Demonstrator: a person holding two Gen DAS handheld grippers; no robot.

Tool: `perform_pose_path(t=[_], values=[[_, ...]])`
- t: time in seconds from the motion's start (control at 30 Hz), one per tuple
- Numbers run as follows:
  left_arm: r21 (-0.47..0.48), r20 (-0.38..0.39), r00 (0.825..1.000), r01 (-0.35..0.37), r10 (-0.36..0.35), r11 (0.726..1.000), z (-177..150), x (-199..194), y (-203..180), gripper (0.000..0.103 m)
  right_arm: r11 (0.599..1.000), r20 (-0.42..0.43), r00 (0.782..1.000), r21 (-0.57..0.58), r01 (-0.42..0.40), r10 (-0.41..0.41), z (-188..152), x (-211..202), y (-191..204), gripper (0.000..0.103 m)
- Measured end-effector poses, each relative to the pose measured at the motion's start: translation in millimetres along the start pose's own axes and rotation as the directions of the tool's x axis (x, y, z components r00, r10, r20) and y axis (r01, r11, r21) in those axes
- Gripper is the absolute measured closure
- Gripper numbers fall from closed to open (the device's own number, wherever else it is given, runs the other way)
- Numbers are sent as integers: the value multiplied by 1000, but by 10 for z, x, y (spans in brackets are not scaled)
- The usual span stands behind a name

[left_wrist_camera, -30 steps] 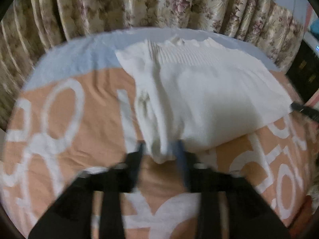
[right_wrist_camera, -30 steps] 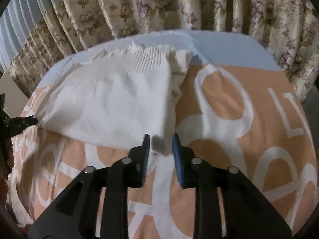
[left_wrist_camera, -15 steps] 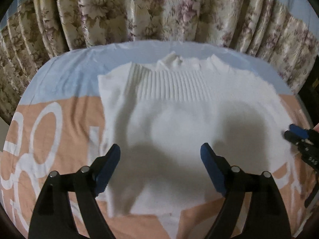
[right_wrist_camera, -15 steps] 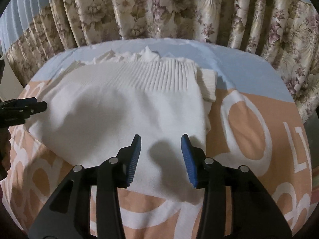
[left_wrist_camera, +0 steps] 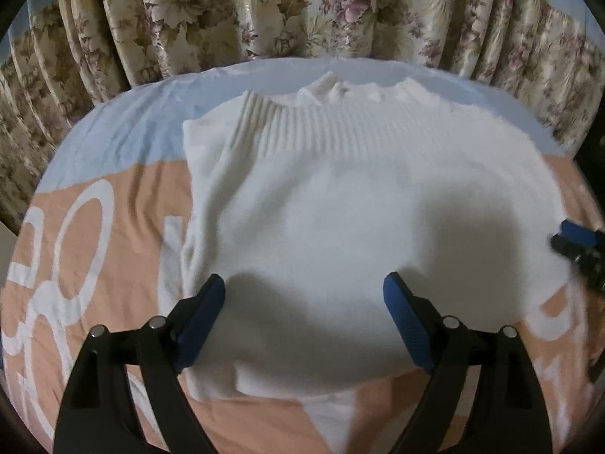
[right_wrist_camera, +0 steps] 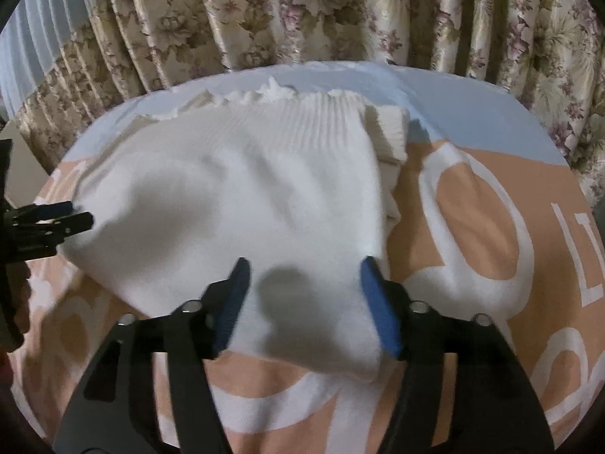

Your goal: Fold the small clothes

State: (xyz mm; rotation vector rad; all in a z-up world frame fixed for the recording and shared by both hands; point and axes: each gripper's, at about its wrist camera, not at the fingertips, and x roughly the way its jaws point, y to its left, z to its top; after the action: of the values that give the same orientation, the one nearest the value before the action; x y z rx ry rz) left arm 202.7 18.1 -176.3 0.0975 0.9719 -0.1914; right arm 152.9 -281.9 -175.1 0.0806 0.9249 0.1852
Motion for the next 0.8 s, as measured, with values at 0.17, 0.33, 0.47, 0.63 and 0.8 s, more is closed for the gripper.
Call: perform_pose_path(t=[0.17,0.33,0.47,0.63,0.8], values=[[-76,-1,999,32,-33,997,172,-130,-3,13,999,30,999,28,-15,14,185,-173,5,29],[-91,10,1000,1,0,996,341,-222,-58,8,998,58,998,53,22,-25,344,-272,-57,9],[-67,15,999,-36,37,997,432,-247,-146,8,996,30,997,50,69,-71,412,-237,-125,4],[-49,25,999,-46,47,998,534,-229,-284,8,991,21,997,114,73,-76,447,-224,-253,3],[-29,33,998,-54,55,998,607,-194,-402,7,975,-25,992,180,127,-125,459,-145,-362,3]])
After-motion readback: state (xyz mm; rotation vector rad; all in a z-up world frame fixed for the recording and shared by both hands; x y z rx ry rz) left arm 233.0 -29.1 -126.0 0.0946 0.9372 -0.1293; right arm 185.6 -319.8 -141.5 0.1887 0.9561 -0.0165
